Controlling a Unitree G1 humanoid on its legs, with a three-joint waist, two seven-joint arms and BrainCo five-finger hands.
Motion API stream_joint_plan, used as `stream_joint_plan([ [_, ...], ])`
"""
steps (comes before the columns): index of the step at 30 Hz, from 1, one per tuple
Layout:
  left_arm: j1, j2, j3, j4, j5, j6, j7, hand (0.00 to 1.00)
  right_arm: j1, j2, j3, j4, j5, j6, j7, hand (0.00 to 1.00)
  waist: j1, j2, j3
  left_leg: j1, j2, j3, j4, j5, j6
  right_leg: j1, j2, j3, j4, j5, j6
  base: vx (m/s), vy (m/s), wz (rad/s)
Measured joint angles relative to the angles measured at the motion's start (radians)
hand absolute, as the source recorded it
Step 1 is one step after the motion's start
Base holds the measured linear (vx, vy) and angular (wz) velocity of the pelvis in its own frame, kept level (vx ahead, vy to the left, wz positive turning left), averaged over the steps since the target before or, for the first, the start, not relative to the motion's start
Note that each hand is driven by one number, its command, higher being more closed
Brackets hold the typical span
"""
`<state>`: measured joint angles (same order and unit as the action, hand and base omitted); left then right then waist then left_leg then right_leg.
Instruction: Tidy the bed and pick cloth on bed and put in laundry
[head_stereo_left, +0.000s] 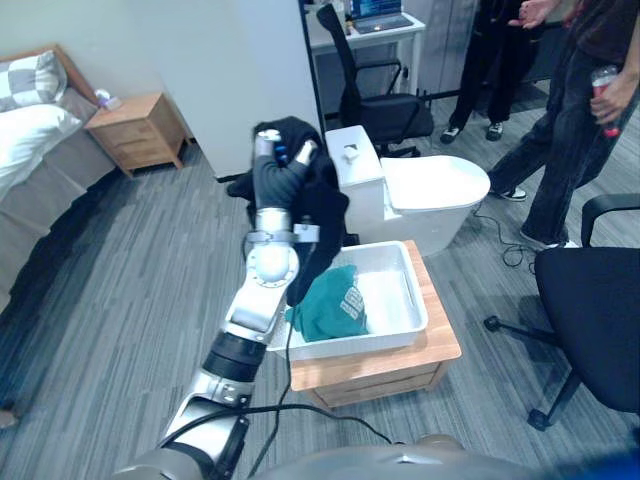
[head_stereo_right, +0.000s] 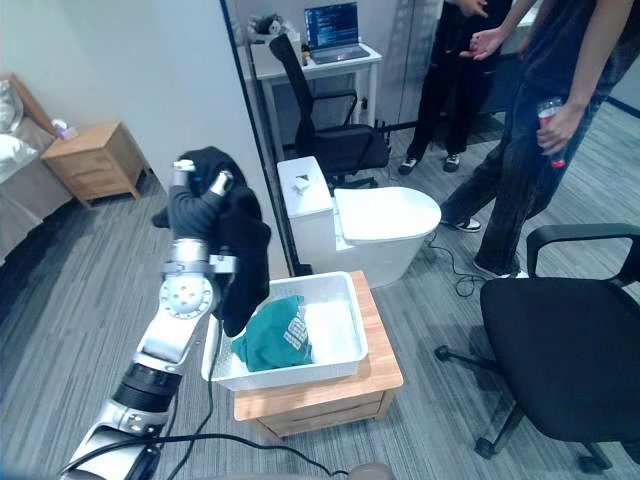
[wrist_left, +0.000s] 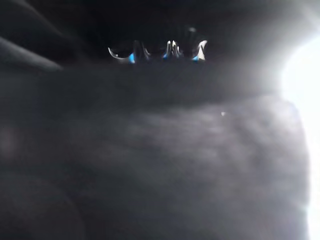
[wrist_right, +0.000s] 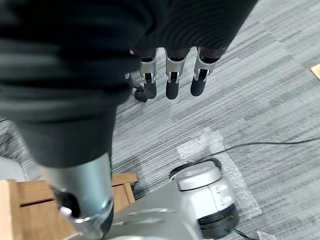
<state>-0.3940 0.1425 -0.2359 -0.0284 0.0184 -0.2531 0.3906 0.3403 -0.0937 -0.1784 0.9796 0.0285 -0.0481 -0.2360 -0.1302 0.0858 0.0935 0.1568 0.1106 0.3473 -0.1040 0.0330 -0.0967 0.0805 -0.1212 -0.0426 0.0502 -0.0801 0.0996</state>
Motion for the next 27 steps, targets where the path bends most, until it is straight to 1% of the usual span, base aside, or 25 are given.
stream_joint_plan([
  [1, 0.000, -0.015, -0.007, 0.000, 0.005, 0.000, -0.003, 1.00, 0.002, 0.000, 0.000, 0.000, 0.000, 0.000, 0.000, 0.00, -0.013, 0.001, 0.000, -0.001, 0.000, 0.000, 0.000, 0.000, 0.001, -0.001, 0.000, 0.000, 0.001, 0.004, 0.006, 0.04, -0.013, -0.06],
  [2, 0.000, -0.018, -0.009, 0.001, 0.007, 0.000, -0.003, 1.00, 0.002, 0.000, 0.000, 0.000, 0.000, 0.000, 0.000, 0.00, -0.018, 0.000, 0.000, -0.001, 0.000, 0.000, 0.000, 0.000, 0.001, -0.002, 0.000, 0.000, 0.002, 0.004, 0.006, 0.05, -0.019, -0.03],
  [6, 0.000, -0.019, -0.031, 0.033, 0.016, 0.004, -0.012, 1.00, 0.012, 0.005, 0.002, 0.001, -0.001, 0.000, 0.006, 0.00, -0.023, -0.003, 0.001, -0.001, 0.001, 0.003, 0.001, 0.007, 0.010, -0.003, 0.002, 0.001, 0.004, 0.004, 0.007, 0.05, -0.008, -0.03],
  [8, 0.000, -0.019, -0.031, 0.068, 0.038, 0.012, -0.014, 1.00, 0.010, 0.005, 0.007, 0.000, -0.001, 0.000, 0.008, 0.00, -0.026, -0.004, 0.002, -0.001, 0.002, 0.007, 0.002, 0.007, 0.010, -0.003, 0.002, 0.002, 0.003, 0.004, 0.007, 0.05, -0.007, -0.02],
  [9, 0.000, -0.016, -0.030, 0.106, 0.049, 0.014, -0.015, 1.00, 0.010, 0.002, 0.025, -0.001, -0.001, 0.000, 0.008, 0.00, -0.029, -0.010, 0.006, 0.000, 0.004, 0.012, 0.002, 0.006, 0.009, -0.001, 0.009, 0.001, 0.000, 0.004, 0.007, 0.00, 0.000, 0.00],
  [10, 0.000, -0.014, -0.029, 0.128, 0.051, 0.020, -0.015, 1.00, 0.009, 0.001, 0.033, -0.002, -0.001, 0.000, 0.008, 0.00, -0.029, -0.012, 0.007, 0.001, 0.005, 0.016, 0.003, 0.006, 0.009, -0.002, 0.010, 0.001, 0.000, 0.004, 0.007, 0.00, 0.000, 0.00],
  [12, 0.004, -0.014, -0.018, 0.193, 0.056, 0.053, -0.022, 1.00, 0.007, 0.001, 0.046, -0.004, -0.002, 0.000, 0.008, 0.00, -0.033, -0.019, 0.012, 0.000, 0.010, 0.023, 0.004, 0.005, 0.008, -0.002, 0.013, 0.002, -0.003, 0.005, 0.006, 0.02, -0.011, -0.04],
  [14, 0.030, -0.013, 0.010, 0.237, 0.081, 0.074, -0.026, 1.00, 0.008, -0.003, 0.066, -0.018, -0.003, 0.000, 0.008, 0.00, -0.046, -0.023, 0.015, 0.000, 0.014, 0.027, 0.004, 0.004, 0.006, -0.002, 0.013, 0.003, -0.009, 0.005, 0.006, 0.01, -0.007, -0.05],
  [17, 0.034, -0.013, 0.016, 0.280, 0.084, 0.092, -0.035, 1.00, 0.008, -0.005, 0.077, -0.024, -0.003, 0.000, 0.008, 0.00, -0.049, -0.025, 0.021, -0.003, 0.019, 0.031, 0.003, 0.001, 0.002, -0.003, 0.016, 0.004, -0.015, 0.006, 0.005, 0.01, -0.008, -0.03],
  [20, 0.039, -0.014, 0.043, 0.290, 0.089, 0.097, -0.036, 1.00, 0.009, -0.005, 0.082, -0.037, -0.004, 0.001, 0.007, 0.00, -0.054, -0.025, 0.033, -0.009, 0.022, 0.033, 0.001, -0.002, -0.002, -0.010, 0.019, 0.005, -0.016, 0.005, 0.004, 0.00, 0.000, 0.00],
  [21, 0.039, -0.012, 0.055, 0.289, 0.090, 0.097, -0.035, 1.00, 0.009, -0.007, 0.082, -0.043, -0.004, 0.001, 0.007, 0.00, -0.061, -0.020, 0.034, -0.027, 0.022, 0.036, 0.002, -0.002, -0.003, -0.030, 0.020, 0.006, -0.013, 0.004, 0.003, 0.03, -0.001, -0.08],
  [23, 0.042, -0.009, 0.073, 0.289, 0.090, 0.102, -0.036, 1.00, 0.009, -0.009, 0.082, -0.051, -0.004, 0.001, 0.005, 0.00, -0.064, -0.015, 0.041, -0.045, 0.022, 0.047, 0.004, -0.001, -0.002, -0.052, 0.020, 0.018, -0.003, 0.004, 0.003, 0.05, 0.007, -0.17],
  [24, 0.048, -0.009, 0.083, 0.290, 0.091, 0.112, -0.036, 1.00, 0.009, -0.010, 0.082, -0.055, -0.004, 0.001, 0.003, 0.00, -0.065, -0.013, 0.043, -0.053, 0.022, 0.058, 0.006, 0.000, -0.001, -0.069, 0.021, 0.030, 0.004, 0.003, 0.002, 0.06, 0.011, -0.19],
  [27, 0.051, -0.008, 0.088, 0.330, 0.092, 0.116, -0.037, 1.00, 0.007, -0.008, 0.090, -0.087, -0.005, 0.001, -0.002, 0.00, -0.075, -0.013, 0.061, -0.056, 0.021, 0.080, 0.006, 0.000, -0.002, -0.086, 0.021, 0.040, 0.019, -0.001, -0.002, 0.05, 0.007, -0.15],
])
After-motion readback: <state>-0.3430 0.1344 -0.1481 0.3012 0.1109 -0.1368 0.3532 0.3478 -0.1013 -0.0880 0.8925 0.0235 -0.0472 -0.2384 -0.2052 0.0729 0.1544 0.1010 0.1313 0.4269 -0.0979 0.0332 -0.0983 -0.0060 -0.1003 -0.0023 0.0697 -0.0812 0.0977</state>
